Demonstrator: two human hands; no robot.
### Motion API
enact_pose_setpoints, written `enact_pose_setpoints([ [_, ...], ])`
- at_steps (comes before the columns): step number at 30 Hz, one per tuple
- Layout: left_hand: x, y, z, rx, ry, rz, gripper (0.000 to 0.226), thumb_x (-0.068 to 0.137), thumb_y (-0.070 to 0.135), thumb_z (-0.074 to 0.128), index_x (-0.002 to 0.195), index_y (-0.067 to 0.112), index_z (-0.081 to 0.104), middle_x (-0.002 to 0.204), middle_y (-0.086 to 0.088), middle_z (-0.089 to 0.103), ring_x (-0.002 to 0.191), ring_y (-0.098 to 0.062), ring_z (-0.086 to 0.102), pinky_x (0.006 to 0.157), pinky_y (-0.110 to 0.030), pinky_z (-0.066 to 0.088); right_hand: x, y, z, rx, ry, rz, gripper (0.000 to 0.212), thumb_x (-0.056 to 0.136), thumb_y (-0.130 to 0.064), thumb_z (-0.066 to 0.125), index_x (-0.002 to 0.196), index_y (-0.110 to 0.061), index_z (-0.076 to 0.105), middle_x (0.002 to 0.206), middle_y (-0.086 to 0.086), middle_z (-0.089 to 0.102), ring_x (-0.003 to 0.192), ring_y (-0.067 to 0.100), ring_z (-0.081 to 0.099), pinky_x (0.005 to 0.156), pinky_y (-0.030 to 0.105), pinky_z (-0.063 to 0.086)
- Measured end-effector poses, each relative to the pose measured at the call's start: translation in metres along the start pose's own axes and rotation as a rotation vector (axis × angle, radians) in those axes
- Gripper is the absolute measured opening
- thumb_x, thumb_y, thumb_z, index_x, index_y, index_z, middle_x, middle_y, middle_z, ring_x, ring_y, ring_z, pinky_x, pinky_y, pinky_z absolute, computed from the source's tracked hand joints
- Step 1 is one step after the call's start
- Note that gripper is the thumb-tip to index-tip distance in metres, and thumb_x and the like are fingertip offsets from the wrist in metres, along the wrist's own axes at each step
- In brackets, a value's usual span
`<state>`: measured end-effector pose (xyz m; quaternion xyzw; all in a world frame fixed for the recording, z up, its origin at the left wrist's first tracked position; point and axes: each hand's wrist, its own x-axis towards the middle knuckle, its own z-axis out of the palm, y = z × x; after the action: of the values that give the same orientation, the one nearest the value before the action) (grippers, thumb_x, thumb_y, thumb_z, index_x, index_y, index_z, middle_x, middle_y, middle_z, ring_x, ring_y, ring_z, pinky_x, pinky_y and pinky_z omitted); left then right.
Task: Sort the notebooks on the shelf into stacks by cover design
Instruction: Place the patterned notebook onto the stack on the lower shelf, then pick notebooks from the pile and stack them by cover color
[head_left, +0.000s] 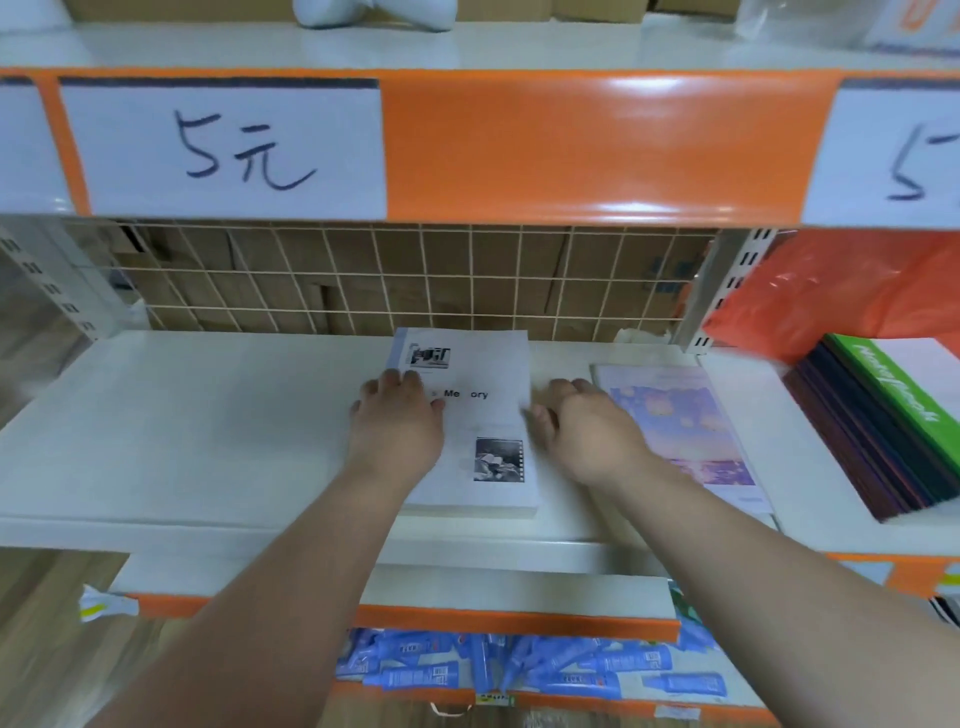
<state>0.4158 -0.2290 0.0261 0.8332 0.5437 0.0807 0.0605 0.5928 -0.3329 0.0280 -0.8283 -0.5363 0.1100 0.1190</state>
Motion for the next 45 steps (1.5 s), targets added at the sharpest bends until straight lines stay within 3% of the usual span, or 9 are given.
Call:
enact_pose_setpoints([
  [3,0.001,0.051,-0.01,0.044,-0.079,0.19,0.063,0.102,0.048,0.036,0.15,0.009,0.027,0.158,-0.013,0.026,0.146,-0.035,0.021,0.118,-0.046,0.021,-0.006,0.021,-0.025,-0.194,-0.056,-0.086,0.055,0.102,-0.039,0.032,0.148,-0.009,0.03,0.155,0.014,0.029,0.145,0.031,0.02,0.118,0.038,0.015],
  [5,-0.001,0.087,-0.015,0.044,-0.141,0.272,0.067,0.102,0.049,0.033,0.155,0.012,0.016,0.164,-0.01,0.01,0.151,-0.034,0.007,0.121,-0.048,0.008,-0.014,0.039,-0.043,-0.243,-0.069,-0.063,0.061,0.102,-0.042,0.028,0.153,-0.009,0.019,0.161,0.012,0.015,0.149,0.029,0.008,0.121,0.04,0.003],
  [14,-0.036,0.247,-0.015,0.015,-0.12,0.531,0.064,0.1,0.049,0.038,0.151,0.013,0.028,0.16,-0.012,0.024,0.147,-0.033,0.019,0.12,-0.046,0.017,-0.08,0.166,-0.11,-0.323,0.069,0.095,0.06,0.101,-0.046,0.03,0.148,-0.009,0.03,0.157,0.017,0.024,0.144,0.034,0.02,0.117,0.044,0.016],
  [17,-0.059,0.308,-0.008,0.076,-0.067,0.617,0.054,0.096,0.05,0.041,0.133,0.011,0.046,0.14,-0.015,0.047,0.131,-0.035,0.04,0.109,-0.045,0.034,-0.109,0.222,-0.128,-0.302,0.08,0.16,0.062,0.1,-0.047,0.031,0.15,-0.011,0.026,0.158,0.016,0.02,0.146,0.034,0.018,0.118,0.044,0.014],
  [19,-0.079,0.35,-0.004,0.095,-0.049,0.664,0.05,0.094,0.05,0.043,0.125,0.012,0.05,0.132,-0.014,0.053,0.124,-0.035,0.045,0.105,-0.045,0.036,-0.132,0.26,-0.14,-0.28,0.085,0.206,0.062,0.101,-0.047,0.031,0.151,-0.01,0.024,0.159,0.015,0.018,0.146,0.033,0.015,0.119,0.044,0.012],
  [22,-0.11,0.412,0.003,0.091,-0.029,0.723,0.056,0.095,0.049,0.043,0.135,0.011,0.045,0.14,-0.014,0.049,0.13,-0.034,0.041,0.108,-0.044,0.034,-0.166,0.317,-0.158,-0.258,0.1,0.262,0.061,0.101,-0.045,0.031,0.15,-0.01,0.026,0.159,0.016,0.018,0.146,0.033,0.016,0.119,0.044,0.014],
  [31,-0.169,0.555,0.028,0.102,-0.099,0.87,0.049,0.1,0.047,0.037,0.129,0.009,0.045,0.139,-0.013,0.046,0.131,-0.036,0.038,0.107,-0.045,0.033,-0.244,0.446,-0.193,-0.133,0.093,0.411,0.06,0.103,-0.044,0.029,0.152,-0.01,0.022,0.16,0.014,0.012,0.148,0.03,0.009,0.12,0.043,0.008],
  [45,-0.118,0.679,0.062,0.047,-0.098,0.951,0.054,0.1,0.048,0.035,0.138,0.01,0.04,0.149,-0.013,0.04,0.138,-0.036,0.032,0.113,-0.046,0.028,-0.208,0.555,-0.238,-0.184,0.116,0.515,0.061,0.102,-0.045,0.028,0.153,-0.011,0.02,0.161,0.013,0.012,0.148,0.028,0.007,0.12,0.042,0.007],
])
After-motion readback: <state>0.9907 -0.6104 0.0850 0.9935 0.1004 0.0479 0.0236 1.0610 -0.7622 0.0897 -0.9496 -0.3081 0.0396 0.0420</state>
